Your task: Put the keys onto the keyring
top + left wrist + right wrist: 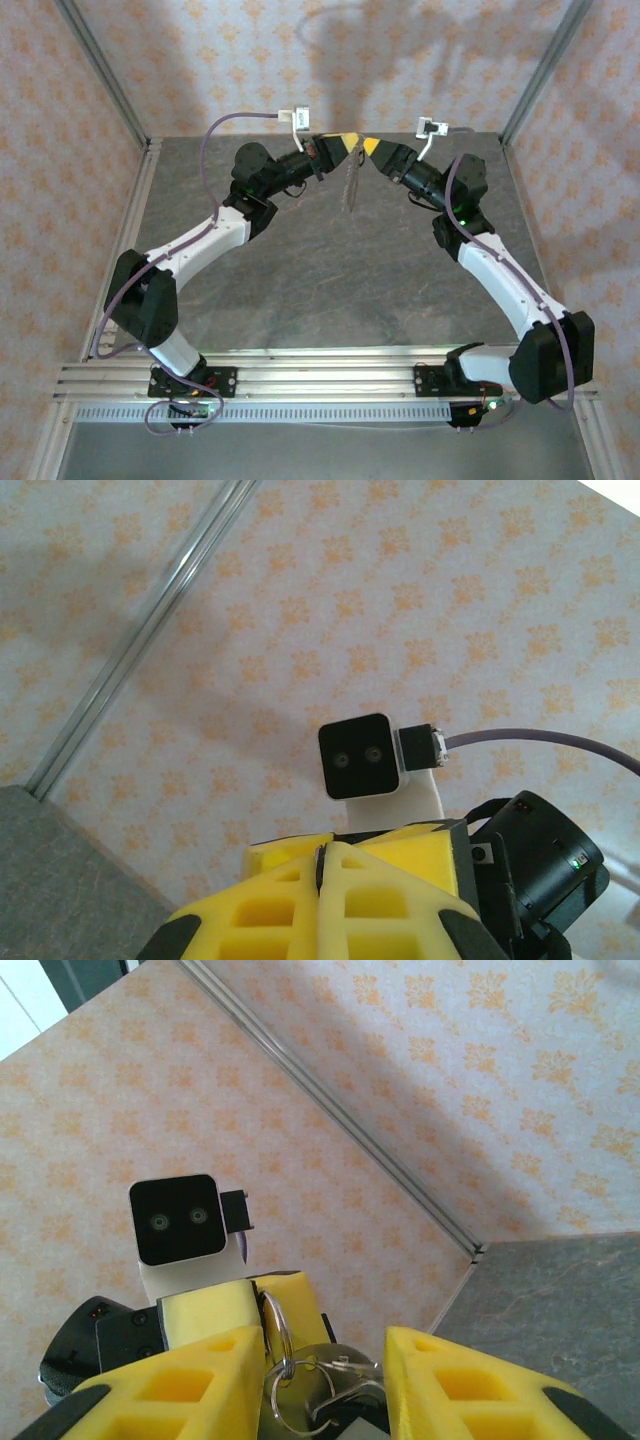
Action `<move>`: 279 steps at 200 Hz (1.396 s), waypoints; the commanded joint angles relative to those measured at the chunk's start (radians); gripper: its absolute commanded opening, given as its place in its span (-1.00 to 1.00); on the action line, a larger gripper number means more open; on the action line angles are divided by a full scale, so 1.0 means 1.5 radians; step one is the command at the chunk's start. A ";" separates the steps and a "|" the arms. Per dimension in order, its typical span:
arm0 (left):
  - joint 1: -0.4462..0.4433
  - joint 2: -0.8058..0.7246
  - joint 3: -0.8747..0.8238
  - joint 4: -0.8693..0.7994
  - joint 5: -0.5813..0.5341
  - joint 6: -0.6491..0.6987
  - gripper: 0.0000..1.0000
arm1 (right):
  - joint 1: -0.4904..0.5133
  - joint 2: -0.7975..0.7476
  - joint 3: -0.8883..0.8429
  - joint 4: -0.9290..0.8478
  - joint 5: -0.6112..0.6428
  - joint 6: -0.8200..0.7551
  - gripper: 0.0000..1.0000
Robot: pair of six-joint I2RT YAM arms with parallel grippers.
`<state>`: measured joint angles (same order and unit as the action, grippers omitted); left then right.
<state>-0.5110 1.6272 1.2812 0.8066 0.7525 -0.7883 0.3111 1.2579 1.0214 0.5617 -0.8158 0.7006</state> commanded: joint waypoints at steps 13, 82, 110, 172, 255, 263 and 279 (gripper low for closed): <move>-0.006 -0.030 0.030 0.041 0.014 0.001 -1.00 | -0.002 0.005 0.028 0.061 -0.024 0.015 -0.30; -0.009 -0.025 0.039 0.034 0.015 0.004 -1.00 | 0.000 0.012 0.033 0.067 -0.032 0.021 -0.42; -0.012 -0.023 0.042 0.032 0.015 0.005 -1.00 | 0.005 0.014 0.036 0.065 -0.035 0.019 -0.43; -0.012 -0.023 0.040 0.030 0.018 0.008 -1.00 | 0.004 0.014 0.044 0.045 -0.029 0.005 -0.94; -0.007 -0.068 0.026 -0.070 -0.019 0.081 -0.42 | -0.013 0.007 0.140 -0.182 -0.069 -0.147 -1.00; -0.004 -0.078 0.025 -0.088 -0.022 0.095 -0.25 | -0.019 0.013 0.158 -0.215 -0.087 -0.169 -1.00; 0.006 -0.095 0.031 -0.130 -0.018 0.125 -0.03 | -0.029 0.026 0.200 -0.288 -0.122 -0.220 -1.00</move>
<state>-0.5167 1.5604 1.3010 0.6918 0.7238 -0.6968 0.2928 1.2846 1.2182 0.2985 -0.9092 0.5262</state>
